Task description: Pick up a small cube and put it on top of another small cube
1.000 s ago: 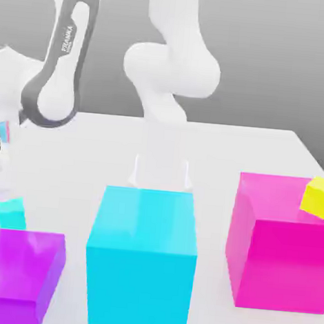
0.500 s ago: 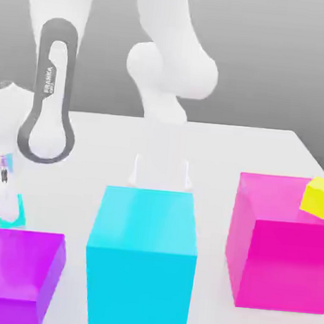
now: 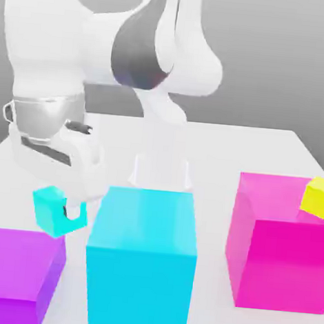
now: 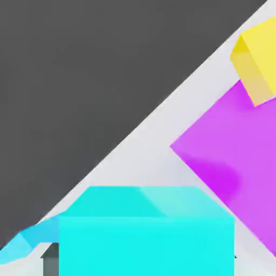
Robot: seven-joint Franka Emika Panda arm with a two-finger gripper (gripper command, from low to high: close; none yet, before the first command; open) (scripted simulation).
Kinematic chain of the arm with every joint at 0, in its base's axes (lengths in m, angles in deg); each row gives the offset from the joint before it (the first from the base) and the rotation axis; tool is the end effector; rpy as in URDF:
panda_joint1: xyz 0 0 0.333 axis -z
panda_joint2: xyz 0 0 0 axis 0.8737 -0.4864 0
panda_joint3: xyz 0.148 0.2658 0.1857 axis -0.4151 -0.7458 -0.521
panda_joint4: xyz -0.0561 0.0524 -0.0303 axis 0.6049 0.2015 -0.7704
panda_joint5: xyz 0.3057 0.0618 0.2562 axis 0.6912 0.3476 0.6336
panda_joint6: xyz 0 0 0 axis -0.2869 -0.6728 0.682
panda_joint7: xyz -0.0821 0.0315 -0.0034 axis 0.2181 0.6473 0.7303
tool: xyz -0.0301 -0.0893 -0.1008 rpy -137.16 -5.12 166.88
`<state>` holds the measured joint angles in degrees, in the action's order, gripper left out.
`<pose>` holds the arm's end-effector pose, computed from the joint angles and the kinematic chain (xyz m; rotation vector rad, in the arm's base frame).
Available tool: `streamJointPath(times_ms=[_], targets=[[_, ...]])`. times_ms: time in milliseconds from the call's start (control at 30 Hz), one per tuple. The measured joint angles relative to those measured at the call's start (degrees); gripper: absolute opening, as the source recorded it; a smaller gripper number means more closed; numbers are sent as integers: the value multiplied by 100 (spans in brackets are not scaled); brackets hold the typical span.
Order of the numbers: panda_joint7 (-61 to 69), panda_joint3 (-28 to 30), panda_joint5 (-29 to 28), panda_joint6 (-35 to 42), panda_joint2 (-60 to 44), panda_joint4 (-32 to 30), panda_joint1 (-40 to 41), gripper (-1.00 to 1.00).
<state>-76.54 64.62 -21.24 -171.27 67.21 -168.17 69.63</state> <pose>0.4820 -0.0695 0.3774 -2.2024 1.9553 -0.0621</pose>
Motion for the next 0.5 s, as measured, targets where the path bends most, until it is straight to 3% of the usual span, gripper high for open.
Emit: streamJointPath(times_ms=[367,500], targets=[[-1617,-1914,-136,1634,885,422,-1452,-100],[-2259,-2585,-418,1357,561,195,-1783,-100]])
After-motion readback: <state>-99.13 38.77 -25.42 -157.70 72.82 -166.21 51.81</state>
